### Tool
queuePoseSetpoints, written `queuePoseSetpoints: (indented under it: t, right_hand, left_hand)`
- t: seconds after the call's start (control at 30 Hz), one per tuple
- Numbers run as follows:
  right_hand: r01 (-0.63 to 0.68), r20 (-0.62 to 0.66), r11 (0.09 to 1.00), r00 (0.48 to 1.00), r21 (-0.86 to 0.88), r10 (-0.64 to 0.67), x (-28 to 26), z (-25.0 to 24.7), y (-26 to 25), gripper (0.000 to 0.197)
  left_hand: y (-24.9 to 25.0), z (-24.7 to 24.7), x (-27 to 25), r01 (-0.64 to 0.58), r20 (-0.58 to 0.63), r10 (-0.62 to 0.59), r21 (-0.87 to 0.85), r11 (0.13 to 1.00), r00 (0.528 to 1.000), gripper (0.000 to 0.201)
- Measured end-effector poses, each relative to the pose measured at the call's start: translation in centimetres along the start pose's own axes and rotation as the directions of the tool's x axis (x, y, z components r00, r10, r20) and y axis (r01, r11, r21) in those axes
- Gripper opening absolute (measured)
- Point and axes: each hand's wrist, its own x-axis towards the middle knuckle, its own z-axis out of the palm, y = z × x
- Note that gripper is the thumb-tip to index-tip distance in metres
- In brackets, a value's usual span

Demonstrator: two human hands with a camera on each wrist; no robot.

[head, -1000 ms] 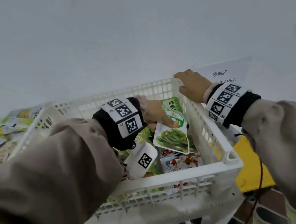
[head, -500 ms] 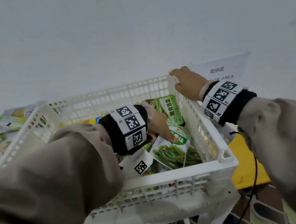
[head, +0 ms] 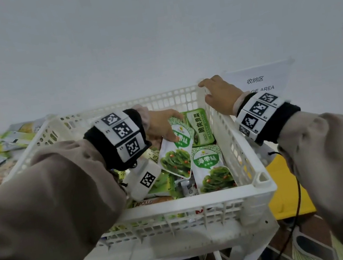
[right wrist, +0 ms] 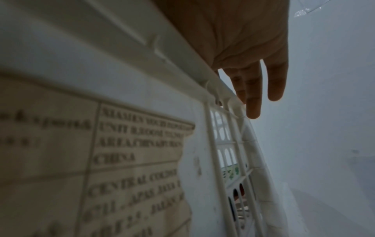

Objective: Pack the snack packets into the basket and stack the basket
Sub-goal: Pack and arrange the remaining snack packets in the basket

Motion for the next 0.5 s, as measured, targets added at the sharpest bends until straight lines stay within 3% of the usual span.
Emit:
queuePoseSetpoints:
  t: [0.17,0.27,0.4,0.5]
  right_hand:
    - [0.004,0.003,1.000,1.000,-0.007,-0.004,-0.1,0.0,0.1,0.043]
    - [0.004,-0.001,1.000,1.000,-0.012,-0.004,0.0,0.0,0.2,0.043]
    - [0.001,0.001,1.000,1.000,-0.012,-0.001,0.0,0.0,0.2,0.042]
    - [0.002,0.004,1.000,1.000,-0.010,-0.002,0.0,0.0,0.2,0.042]
  left_hand:
    - [-0.5,1.6,0.6,0.038,0.029,-0.039,0.030,0.999,0.999,0.047]
    - [-0.9,2.0,0.9,0.047,0.029,-0.053,0.180,0.982,0.998,0.047]
    - [-1.5,2.6,1.1,0.007,-0.002,-0.008,0.512,0.859,1.000,0.068]
    - [-1.3,3.3,1.0,-0.042,-0.002,0.052,0.563,0.825,0.999,0.064]
